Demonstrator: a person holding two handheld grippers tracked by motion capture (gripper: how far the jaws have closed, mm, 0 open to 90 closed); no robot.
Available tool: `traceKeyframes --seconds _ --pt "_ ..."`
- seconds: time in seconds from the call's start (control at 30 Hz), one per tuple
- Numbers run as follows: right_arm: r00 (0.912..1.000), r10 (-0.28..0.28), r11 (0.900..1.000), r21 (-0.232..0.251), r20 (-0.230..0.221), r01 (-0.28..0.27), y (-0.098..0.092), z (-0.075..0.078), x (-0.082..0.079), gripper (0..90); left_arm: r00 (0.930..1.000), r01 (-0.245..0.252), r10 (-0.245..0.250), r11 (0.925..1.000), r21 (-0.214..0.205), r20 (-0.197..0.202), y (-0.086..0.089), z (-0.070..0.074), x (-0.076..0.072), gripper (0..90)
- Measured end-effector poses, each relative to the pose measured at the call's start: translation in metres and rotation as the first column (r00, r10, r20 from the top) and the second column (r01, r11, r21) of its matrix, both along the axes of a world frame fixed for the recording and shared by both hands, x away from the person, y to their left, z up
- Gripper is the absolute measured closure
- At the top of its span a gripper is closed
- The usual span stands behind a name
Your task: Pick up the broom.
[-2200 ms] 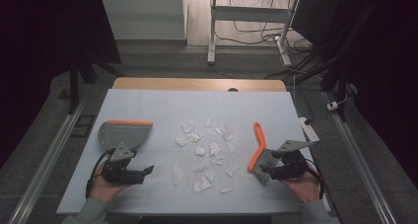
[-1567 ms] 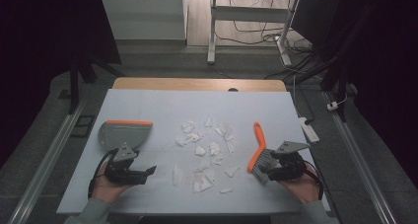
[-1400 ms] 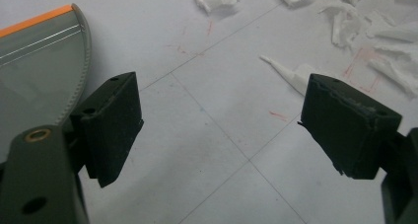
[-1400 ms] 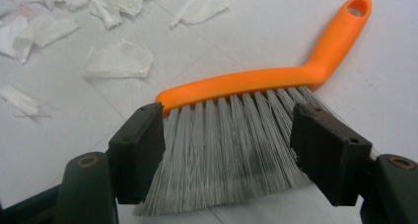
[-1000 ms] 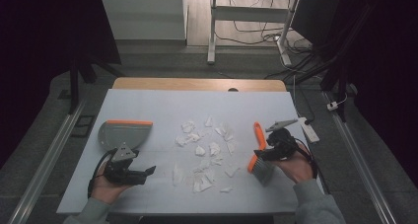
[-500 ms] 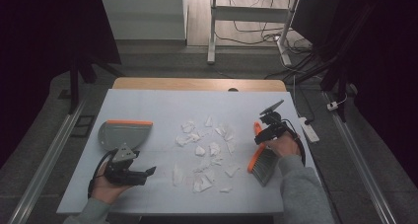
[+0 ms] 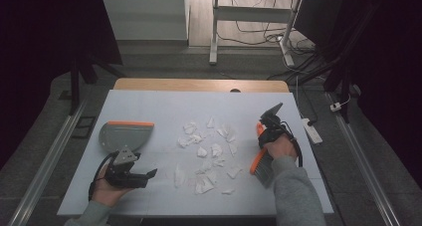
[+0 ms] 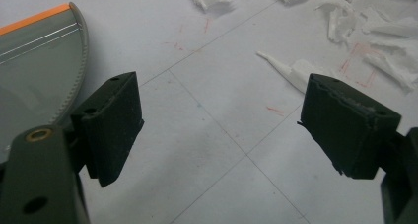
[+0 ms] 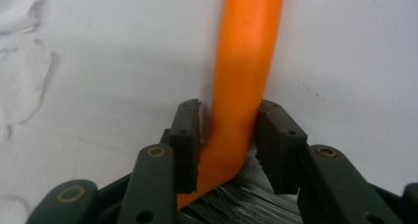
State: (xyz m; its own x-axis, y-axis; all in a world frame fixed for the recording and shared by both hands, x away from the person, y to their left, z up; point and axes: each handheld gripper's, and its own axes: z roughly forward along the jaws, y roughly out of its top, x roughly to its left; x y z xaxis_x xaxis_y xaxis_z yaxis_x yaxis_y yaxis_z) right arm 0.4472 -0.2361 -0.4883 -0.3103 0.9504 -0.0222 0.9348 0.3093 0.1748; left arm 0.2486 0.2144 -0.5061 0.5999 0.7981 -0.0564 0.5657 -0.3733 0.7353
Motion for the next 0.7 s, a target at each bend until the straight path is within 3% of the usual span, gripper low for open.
traceKeyframes --seconds 0.17,0.3,0.5,0.7 --pt "0.9984 -0.049 0.9986 -0.016 0.028 0.050 0.002 -0.001 -0.002 70.1 1.0000 0.001 -0.001 1.0000 0.000 0.003 0.001 0.000 -0.001 16.9" --pt "0.9993 -0.027 0.9993 -0.026 0.026 0.028 0.002 0.000 -0.002 70.6 1.0000 -0.002 0.002 1.0000 -0.003 0.004 0.002 0.000 -0.001 16.9" --pt "0.9999 -0.006 0.9982 0.060 0.008 0.006 -0.011 0.003 -0.002 70.9 1.0000 -0.007 0.007 1.0000 -0.002 0.003 0.003 0.001 0.000 16.9" --pt "0.9989 0.013 0.9836 0.179 0.044 -0.021 -0.028 0.019 -0.009 71.0 1.0000 -0.001 0.001 1.0000 0.000 0.005 -0.001 0.001 0.001 16.9"
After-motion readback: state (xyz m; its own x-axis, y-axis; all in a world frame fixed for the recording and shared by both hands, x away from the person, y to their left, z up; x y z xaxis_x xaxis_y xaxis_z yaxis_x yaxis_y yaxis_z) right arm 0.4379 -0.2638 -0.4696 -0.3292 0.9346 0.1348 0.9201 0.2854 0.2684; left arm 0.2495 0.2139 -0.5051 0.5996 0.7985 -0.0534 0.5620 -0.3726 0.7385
